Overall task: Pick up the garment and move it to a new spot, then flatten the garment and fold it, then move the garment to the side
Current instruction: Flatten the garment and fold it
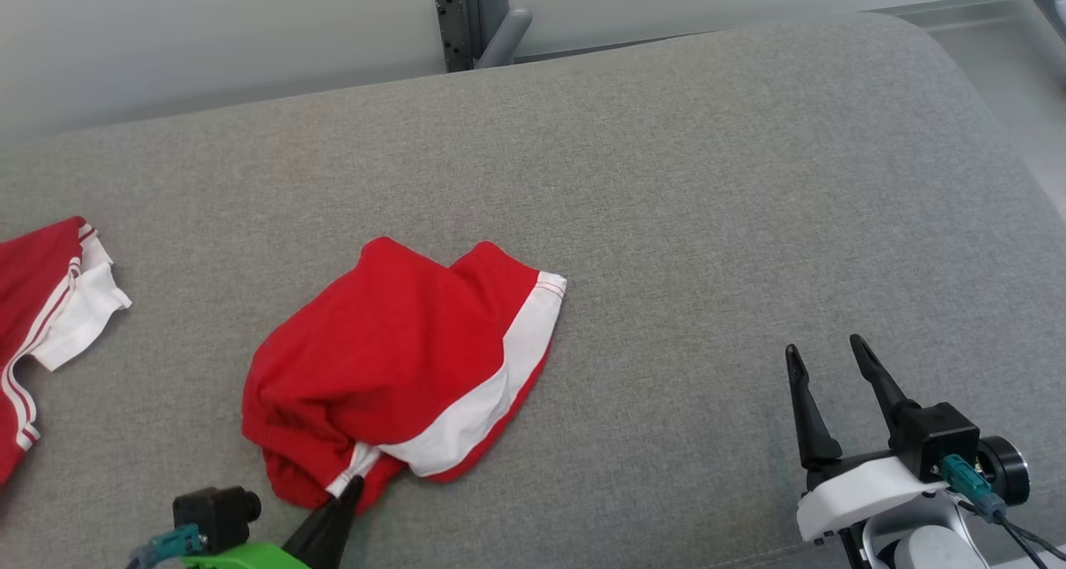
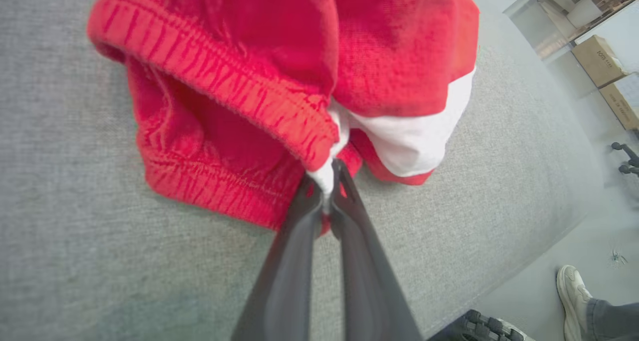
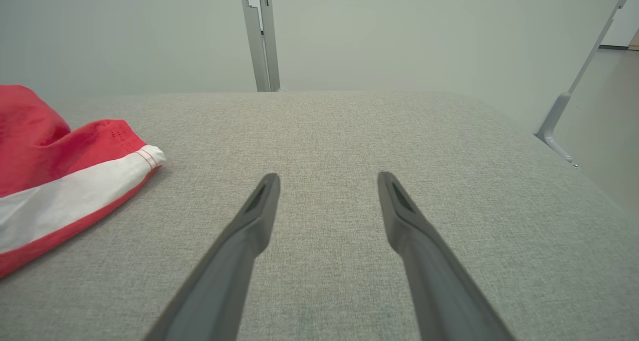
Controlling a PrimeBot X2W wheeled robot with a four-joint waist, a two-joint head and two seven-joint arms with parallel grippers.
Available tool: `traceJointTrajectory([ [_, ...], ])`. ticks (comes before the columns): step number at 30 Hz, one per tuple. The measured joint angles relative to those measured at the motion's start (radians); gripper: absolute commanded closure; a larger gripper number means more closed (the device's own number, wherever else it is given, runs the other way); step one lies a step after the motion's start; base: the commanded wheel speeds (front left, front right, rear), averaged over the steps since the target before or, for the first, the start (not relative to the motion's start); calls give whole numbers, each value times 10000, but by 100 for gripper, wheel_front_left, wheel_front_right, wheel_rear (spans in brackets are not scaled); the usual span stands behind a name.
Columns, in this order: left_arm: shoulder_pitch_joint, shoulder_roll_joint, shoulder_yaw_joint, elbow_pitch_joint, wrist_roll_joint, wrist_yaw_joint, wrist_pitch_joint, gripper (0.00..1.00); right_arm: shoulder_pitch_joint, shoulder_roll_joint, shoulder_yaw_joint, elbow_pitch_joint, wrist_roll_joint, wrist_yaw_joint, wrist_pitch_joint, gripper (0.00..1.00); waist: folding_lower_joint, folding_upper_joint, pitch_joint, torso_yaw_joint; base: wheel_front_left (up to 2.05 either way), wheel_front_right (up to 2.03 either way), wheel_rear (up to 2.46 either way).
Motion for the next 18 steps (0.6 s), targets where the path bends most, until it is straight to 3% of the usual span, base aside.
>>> traceJointTrajectory([
  [6,1149,483,-330,-660,-6,-29,399,100,14,-4,-48,0,10,0,0,0,0,0,-45,226,0,0,0],
  [13,1334,407,-359,219,-284,-56,226,100,27,-2,56,59,10,0,0,0,0,0,-29,481,0,0,0],
  [14,1310,362,-384,295,-282,-65,146,85,27,-2,59,69,8,0,0,0,0,0,-32,496,0,0,0],
  [15,1288,316,-384,345,-305,-96,98,62,26,-2,61,73,8,0,0,0,0,0,-35,503,0,0,0],
  [16,1270,282,-391,387,-349,-123,71,0,25,-2,67,77,6,0,0,0,0,0,-39,505,0,0,0],
  [18,1243,282,-424,360,-453,-151,174,0,18,-2,67,86,-31,0,0,0,0,0,-47,491,0,0,0],
])
